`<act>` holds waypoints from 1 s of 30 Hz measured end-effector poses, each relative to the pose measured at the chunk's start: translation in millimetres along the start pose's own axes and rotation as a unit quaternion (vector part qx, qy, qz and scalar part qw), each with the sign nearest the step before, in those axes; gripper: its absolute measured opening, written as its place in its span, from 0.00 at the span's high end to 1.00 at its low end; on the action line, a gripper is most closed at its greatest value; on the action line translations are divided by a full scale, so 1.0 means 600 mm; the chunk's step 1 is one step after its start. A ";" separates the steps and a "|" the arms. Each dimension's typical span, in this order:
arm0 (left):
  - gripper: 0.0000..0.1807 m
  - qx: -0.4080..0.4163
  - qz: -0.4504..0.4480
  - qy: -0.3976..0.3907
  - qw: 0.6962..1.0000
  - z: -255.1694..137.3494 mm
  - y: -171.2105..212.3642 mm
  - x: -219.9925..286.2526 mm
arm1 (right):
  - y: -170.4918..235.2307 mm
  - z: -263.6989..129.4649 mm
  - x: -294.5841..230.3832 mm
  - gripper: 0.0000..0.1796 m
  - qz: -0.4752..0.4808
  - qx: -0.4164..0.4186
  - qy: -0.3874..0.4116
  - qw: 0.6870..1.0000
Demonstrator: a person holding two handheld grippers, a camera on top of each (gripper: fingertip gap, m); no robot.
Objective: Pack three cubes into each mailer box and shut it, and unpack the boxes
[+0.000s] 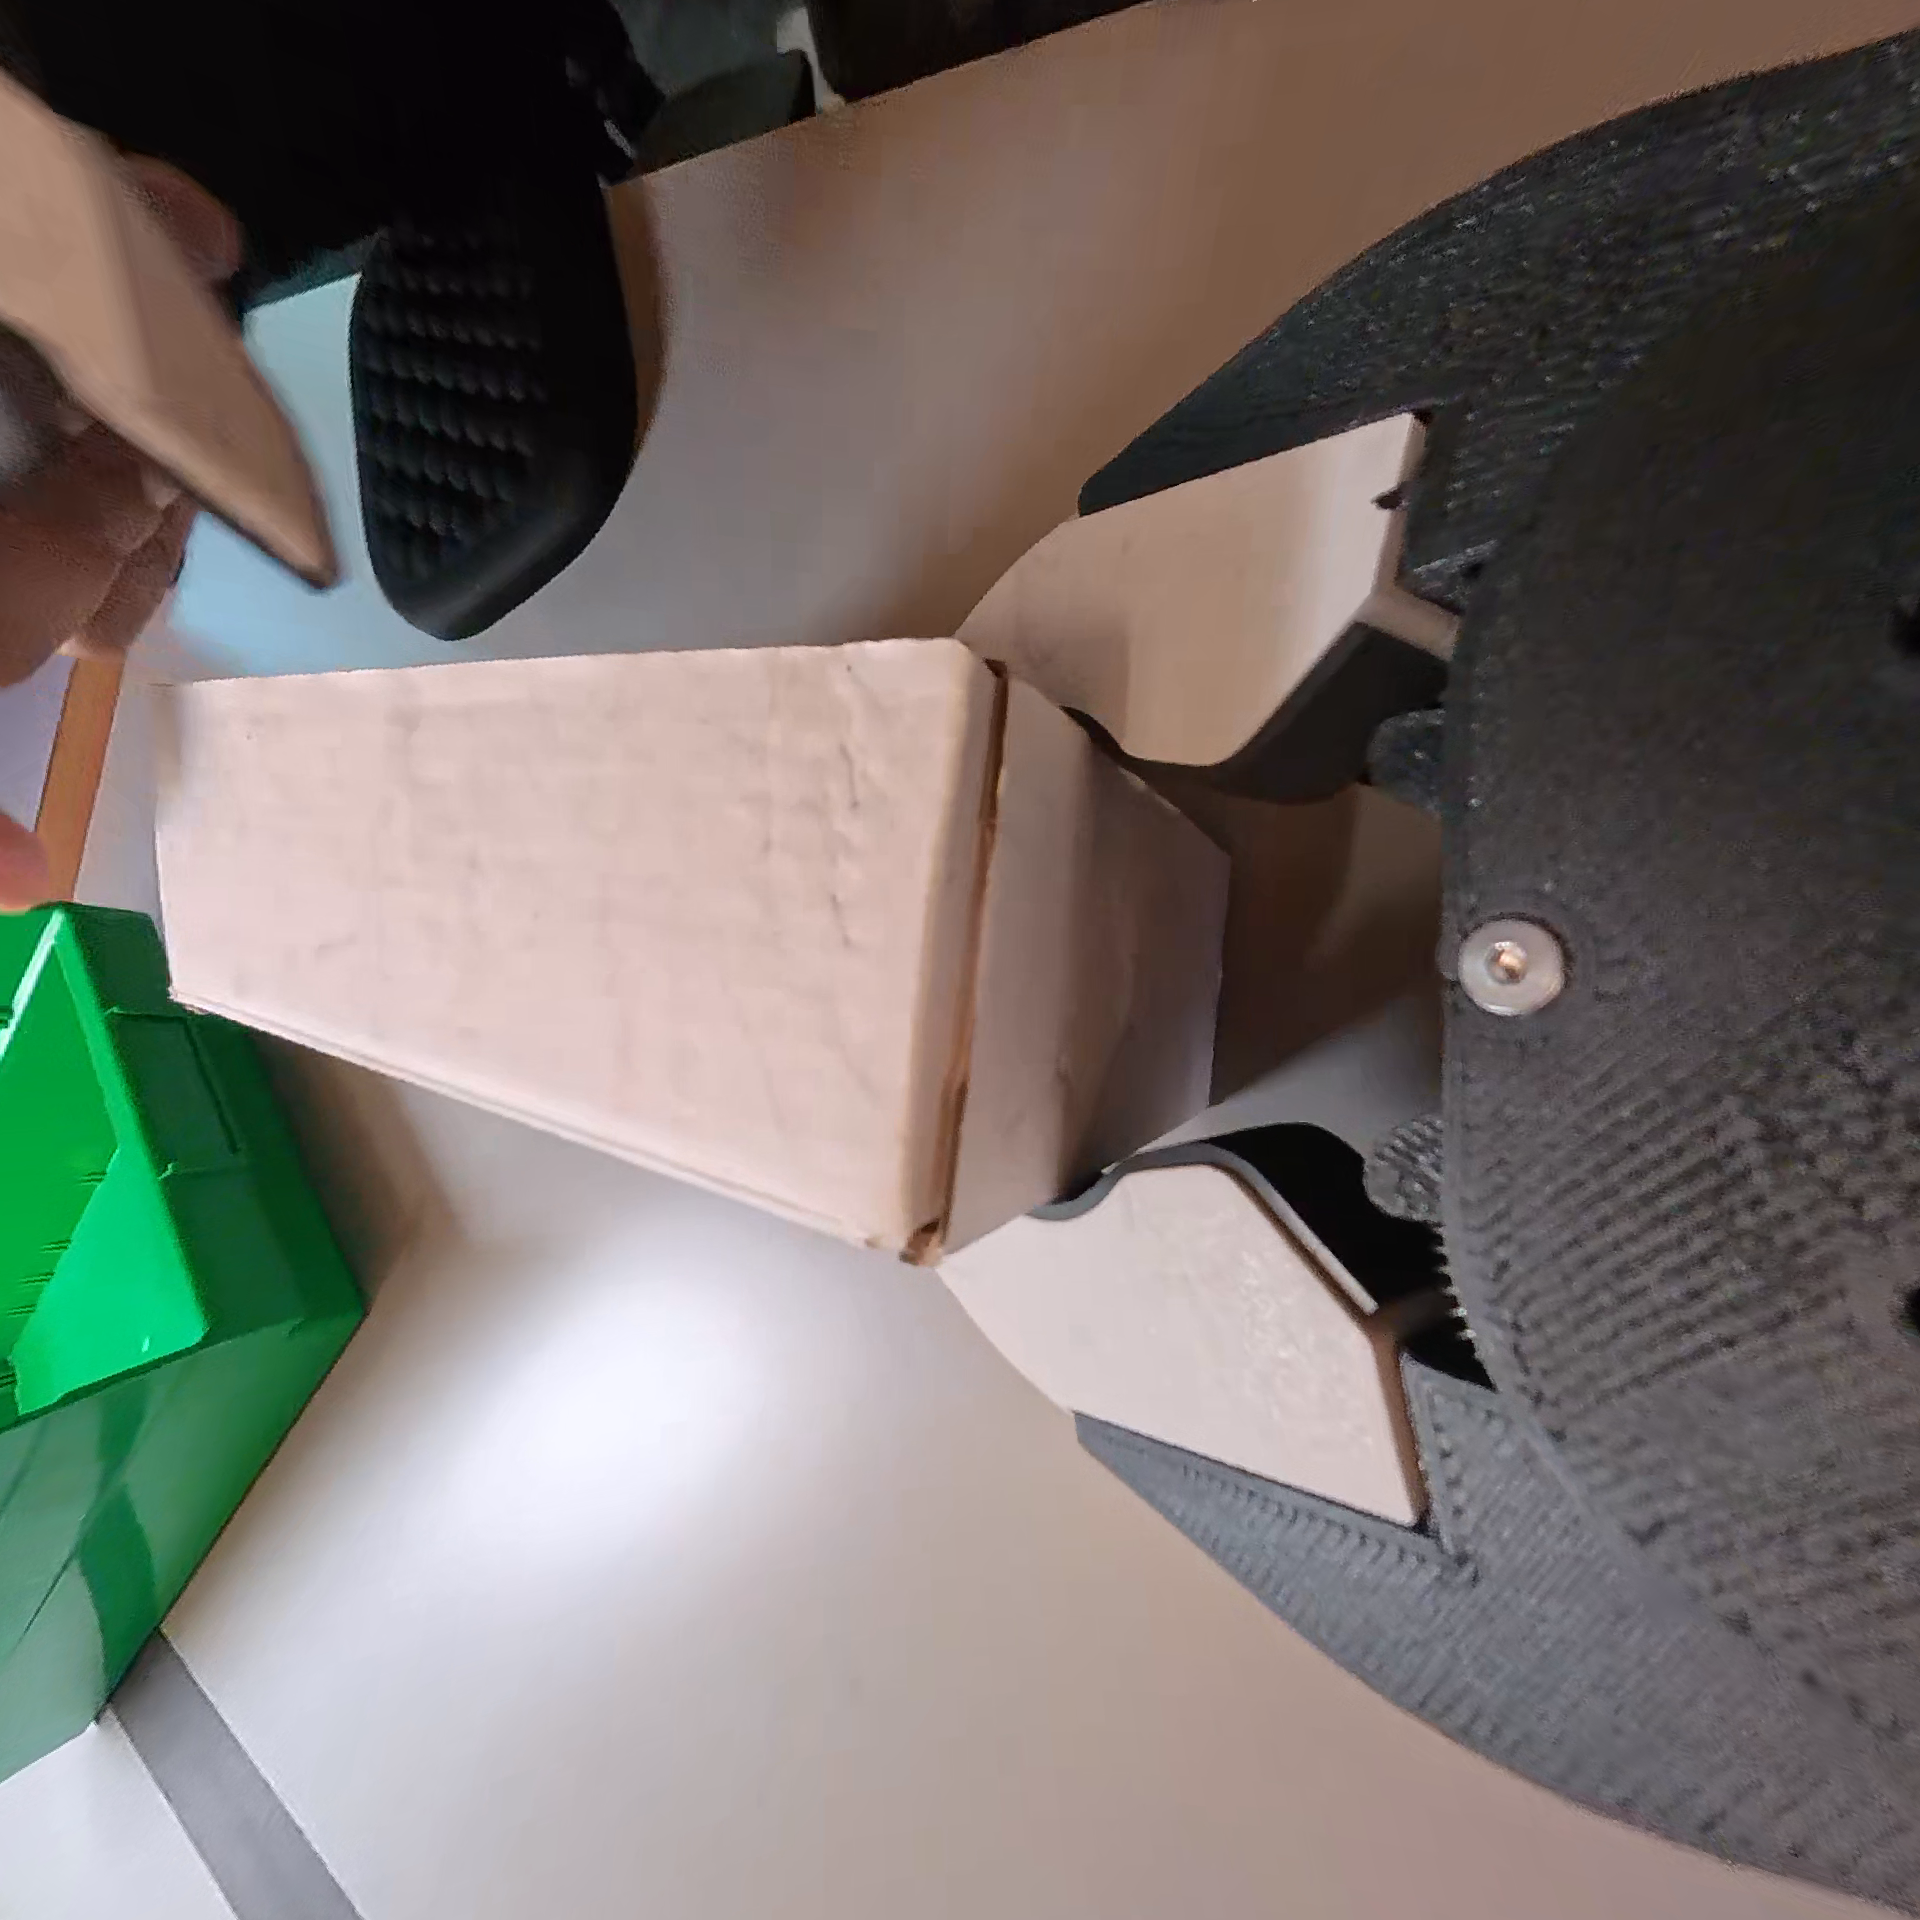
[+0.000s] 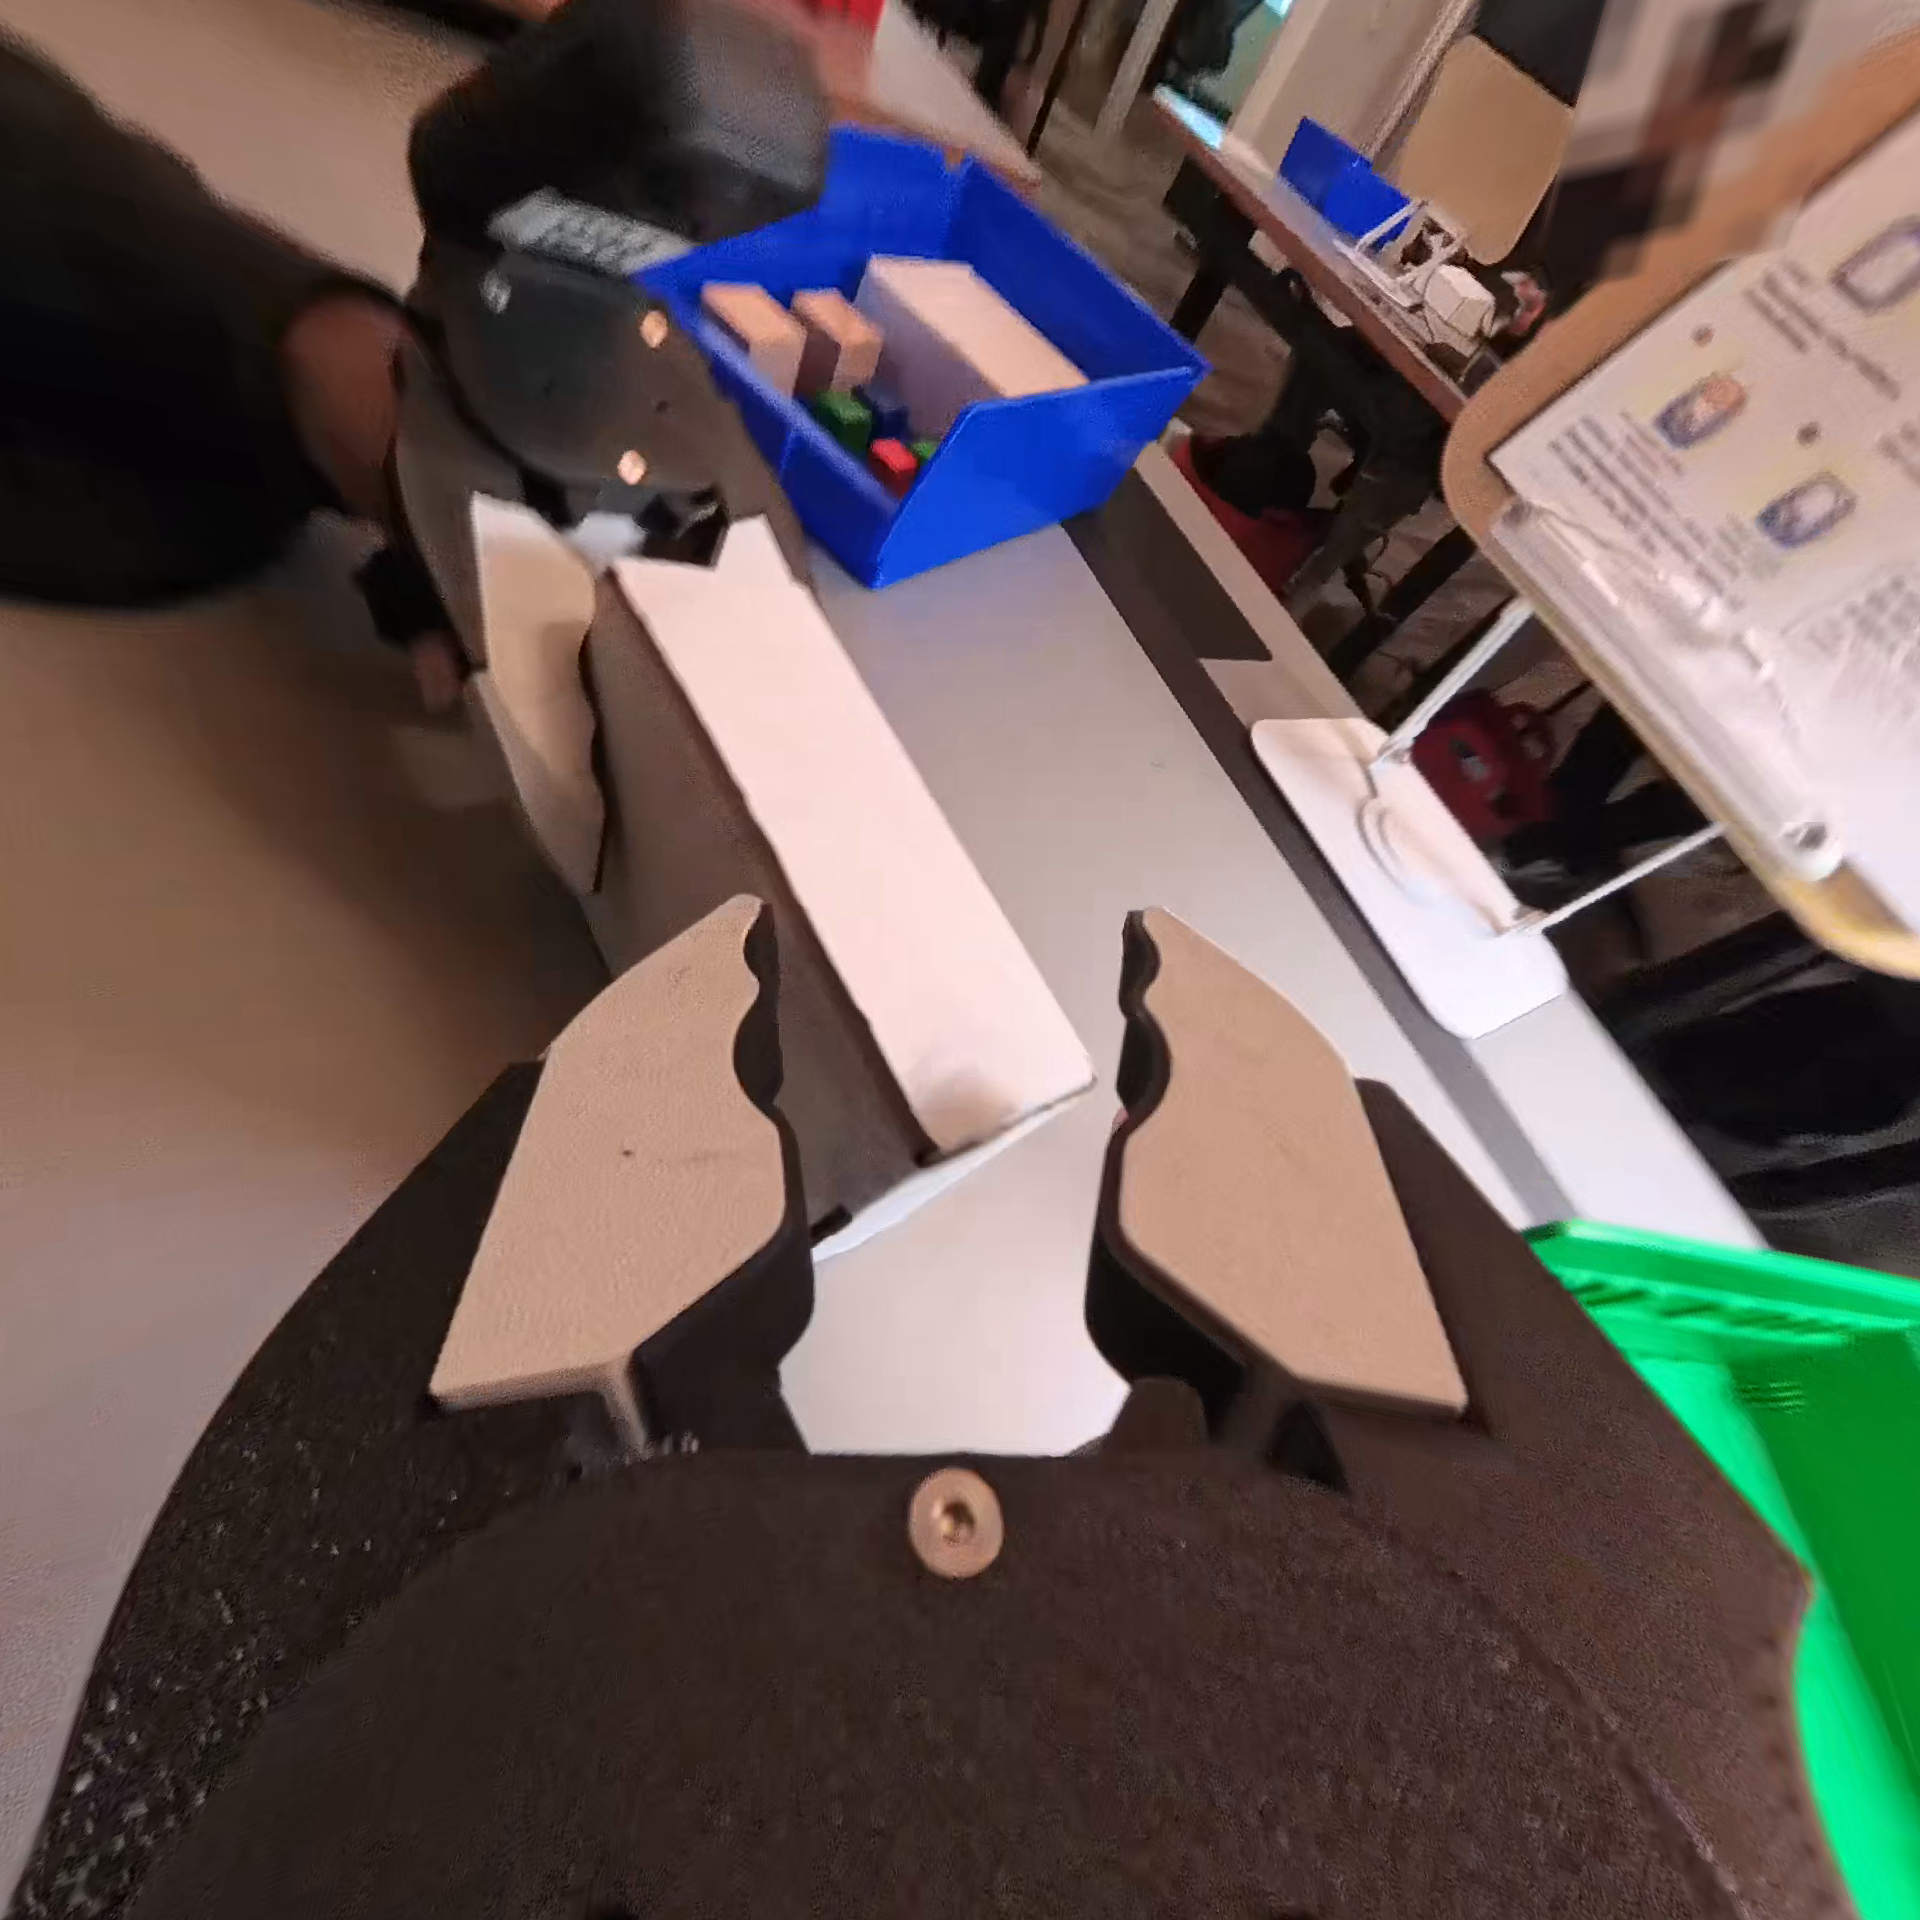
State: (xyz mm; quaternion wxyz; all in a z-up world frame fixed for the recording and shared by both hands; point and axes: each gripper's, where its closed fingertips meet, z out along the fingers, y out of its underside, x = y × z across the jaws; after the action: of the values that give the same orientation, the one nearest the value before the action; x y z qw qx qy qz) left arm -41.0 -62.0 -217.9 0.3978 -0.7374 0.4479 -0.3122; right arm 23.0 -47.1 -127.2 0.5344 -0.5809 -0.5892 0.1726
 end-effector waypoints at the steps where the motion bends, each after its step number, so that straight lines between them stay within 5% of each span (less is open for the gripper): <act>1: 0.58 0.004 -0.005 -0.001 1.000 -0.001 -0.003 -0.001 | -0.003 0.007 -0.011 0.66 -0.038 -0.017 0.005 0.999; 5: 0.58 0.011 -0.006 -0.004 1.000 -0.009 -0.010 0.001 | -0.013 0.032 -0.026 0.71 -0.149 -0.055 0.037 0.987; 20: 0.58 0.015 -0.047 -0.017 0.999 -0.035 -0.019 -0.009 | -0.038 0.049 -0.028 0.85 -0.263 -0.108 0.069 0.956; 30: 0.58 0.004 -0.026 -0.034 0.999 -0.048 -0.020 -0.009 | -0.047 0.055 -0.030 0.82 -0.237 -0.112 0.036 0.964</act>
State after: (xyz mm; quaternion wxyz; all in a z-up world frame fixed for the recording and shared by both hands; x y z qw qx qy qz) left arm -61.6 -62.4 -194.0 0.4079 -0.7573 0.4131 -0.2990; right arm -22.8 -56.4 -123.9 0.5122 -0.4864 -0.7063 -0.0474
